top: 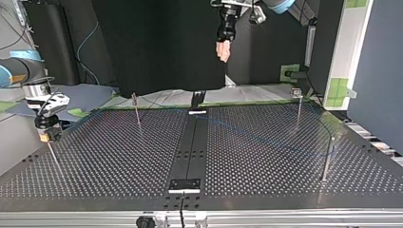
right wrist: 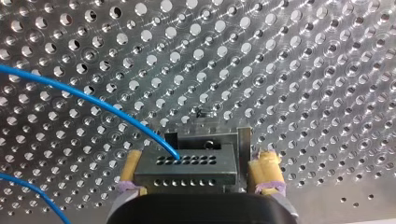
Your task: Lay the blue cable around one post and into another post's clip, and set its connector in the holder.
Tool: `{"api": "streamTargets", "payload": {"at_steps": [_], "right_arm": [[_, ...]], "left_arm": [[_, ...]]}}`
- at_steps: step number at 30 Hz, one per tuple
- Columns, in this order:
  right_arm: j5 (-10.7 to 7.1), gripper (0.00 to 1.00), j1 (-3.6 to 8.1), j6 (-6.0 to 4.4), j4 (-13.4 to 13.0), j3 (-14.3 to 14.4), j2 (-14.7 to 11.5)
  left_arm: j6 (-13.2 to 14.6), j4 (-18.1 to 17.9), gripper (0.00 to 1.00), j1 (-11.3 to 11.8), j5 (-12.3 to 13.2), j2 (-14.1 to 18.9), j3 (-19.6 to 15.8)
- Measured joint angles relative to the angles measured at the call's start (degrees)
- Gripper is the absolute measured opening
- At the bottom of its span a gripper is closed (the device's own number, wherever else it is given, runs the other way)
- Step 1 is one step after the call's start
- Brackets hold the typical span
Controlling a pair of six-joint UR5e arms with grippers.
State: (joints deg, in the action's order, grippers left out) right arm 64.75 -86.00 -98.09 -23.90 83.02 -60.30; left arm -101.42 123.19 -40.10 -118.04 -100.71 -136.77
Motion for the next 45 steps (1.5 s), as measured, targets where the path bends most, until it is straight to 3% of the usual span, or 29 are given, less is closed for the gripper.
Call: {"api": "streamTargets", "payload": {"at_steps": [9,45], "right_arm": [[0.00,1.00,0.00,0.00,0.00,0.00,0.00],[0.00,1.00,0.00,0.00,0.00,0.00,0.00]], "left_arm": [[0.12,-2.26,1.00,0.76,-0.81,0.02,0.20],[0.44,-2.95,1.00,1.23,-0.83,0.05,0.47]]}}
